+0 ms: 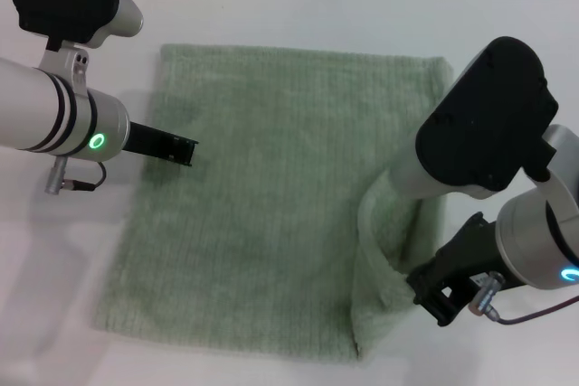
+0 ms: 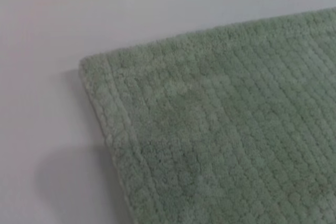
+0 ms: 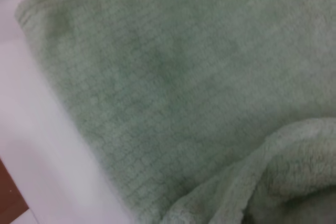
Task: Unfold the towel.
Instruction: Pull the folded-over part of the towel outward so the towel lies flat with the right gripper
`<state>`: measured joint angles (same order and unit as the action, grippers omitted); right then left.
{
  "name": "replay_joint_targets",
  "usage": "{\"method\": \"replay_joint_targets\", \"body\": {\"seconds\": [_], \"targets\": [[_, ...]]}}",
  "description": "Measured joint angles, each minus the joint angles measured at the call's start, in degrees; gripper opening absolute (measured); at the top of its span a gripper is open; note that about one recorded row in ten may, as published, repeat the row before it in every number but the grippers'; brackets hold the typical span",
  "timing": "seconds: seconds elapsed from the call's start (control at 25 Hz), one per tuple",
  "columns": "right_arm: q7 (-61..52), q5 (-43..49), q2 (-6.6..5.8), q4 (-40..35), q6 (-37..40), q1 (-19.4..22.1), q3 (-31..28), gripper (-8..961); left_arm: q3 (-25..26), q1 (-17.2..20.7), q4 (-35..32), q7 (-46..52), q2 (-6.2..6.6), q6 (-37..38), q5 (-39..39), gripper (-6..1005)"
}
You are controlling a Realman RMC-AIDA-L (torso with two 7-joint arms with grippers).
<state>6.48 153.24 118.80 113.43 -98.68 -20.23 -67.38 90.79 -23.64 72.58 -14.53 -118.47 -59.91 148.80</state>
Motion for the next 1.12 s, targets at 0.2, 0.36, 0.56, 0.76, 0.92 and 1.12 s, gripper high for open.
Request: {"method": "replay_joint_targets", "body": {"seconds": [0.2, 0.36, 0.56, 0.76, 0.92, 1.12], "targets": [[-0.89, 1.77, -0.16, 0.39, 0.06, 1.69, 1.04, 49, -0.41, 0.00, -0.22, 0.01, 0.00, 0.55, 0.00, -2], [-1.62, 4.80, -0.17, 2.88, 0.04, 3.89, 2.49, 52, -1.07, -0.19, 0.06, -0.10, 0.04, 0.81, 0.00, -3], [-2.09, 5.12, 0.13, 3.28, -0.08, 5.93, 2.79, 207, -1.19, -1.28, -0.16, -0.35, 0.11, 1.40, 0.00, -3], [-2.56, 5.00, 0.34, 3.65, -0.07, 5.23, 2.14, 398, -1.26, -1.58, 0.12, -0.53, 0.17, 1.53, 0.00, -3], [-3.10, 4.43, 0.45, 3.59, 1.34, 1.62, 1.43, 475, -1.26, -1.63, 0.43, -0.59, 0.18, 1.56, 0.00, -3], [-1.50, 3.78, 0.45, -0.12, 8.55, -1.95, 2.02, 478, -1.24, -2.02, 0.52, -0.63, 0.18, 1.56, 0.00, -3]]}}
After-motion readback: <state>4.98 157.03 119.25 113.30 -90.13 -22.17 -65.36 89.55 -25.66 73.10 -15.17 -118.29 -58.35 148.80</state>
